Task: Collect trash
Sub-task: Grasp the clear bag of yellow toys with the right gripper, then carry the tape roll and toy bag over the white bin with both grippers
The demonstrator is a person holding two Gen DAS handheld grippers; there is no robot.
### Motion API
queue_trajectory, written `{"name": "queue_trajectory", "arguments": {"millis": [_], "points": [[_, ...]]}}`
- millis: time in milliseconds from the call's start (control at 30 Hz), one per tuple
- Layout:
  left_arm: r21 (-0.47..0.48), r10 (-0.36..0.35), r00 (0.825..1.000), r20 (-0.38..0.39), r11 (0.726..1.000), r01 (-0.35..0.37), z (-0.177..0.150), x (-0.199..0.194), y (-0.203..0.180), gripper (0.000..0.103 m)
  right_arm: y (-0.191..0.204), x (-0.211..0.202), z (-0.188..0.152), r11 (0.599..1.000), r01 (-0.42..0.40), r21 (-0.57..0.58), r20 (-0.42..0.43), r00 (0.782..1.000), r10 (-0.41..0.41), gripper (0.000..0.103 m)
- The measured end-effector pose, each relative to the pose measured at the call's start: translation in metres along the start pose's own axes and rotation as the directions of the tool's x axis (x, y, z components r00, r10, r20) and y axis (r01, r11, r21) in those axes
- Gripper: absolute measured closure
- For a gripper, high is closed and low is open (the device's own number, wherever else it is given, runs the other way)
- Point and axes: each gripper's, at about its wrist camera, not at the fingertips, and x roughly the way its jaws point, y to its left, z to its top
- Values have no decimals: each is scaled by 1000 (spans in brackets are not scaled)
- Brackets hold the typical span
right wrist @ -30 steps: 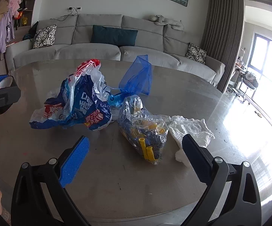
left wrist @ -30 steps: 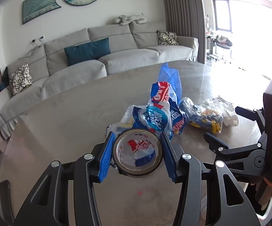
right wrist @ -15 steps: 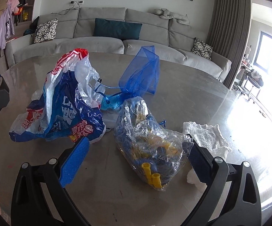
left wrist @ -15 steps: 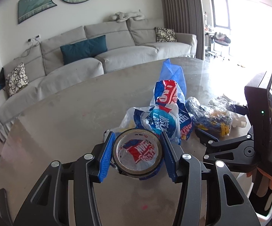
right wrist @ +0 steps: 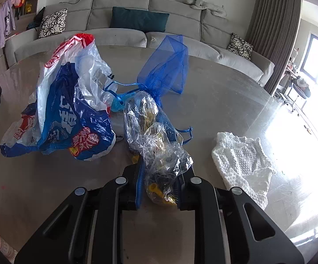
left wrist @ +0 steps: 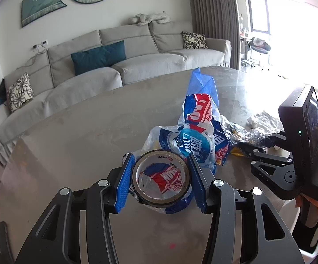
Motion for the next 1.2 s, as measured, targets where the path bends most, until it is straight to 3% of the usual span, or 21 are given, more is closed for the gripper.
{"name": "queue_trajectory", "arguments": {"millis": [200,433,733,1000,1200], "points": [[-7,-5,1000,14,1000,5,1,-5,2,53,1,-30,2,1000,27,2,46,999,-27,87],[-6,-19,999,33,1000,20,0,-16,1,53,-17,-85,-1,996,42,81,121,991,-51,87],[25,-63,997,44,998,62,-7,-34,-24,53,-33,-159,-32,985,67,161,169,981,-94,87],[123,-169,985,24,979,165,-28,-60,-95,53,-52,-210,-100,955,164,246,111,974,-196,87],[203,-307,951,-42,929,309,-56,-77,-182,53,-81,-244,-165,901,263,346,36,955,-293,87]]}}
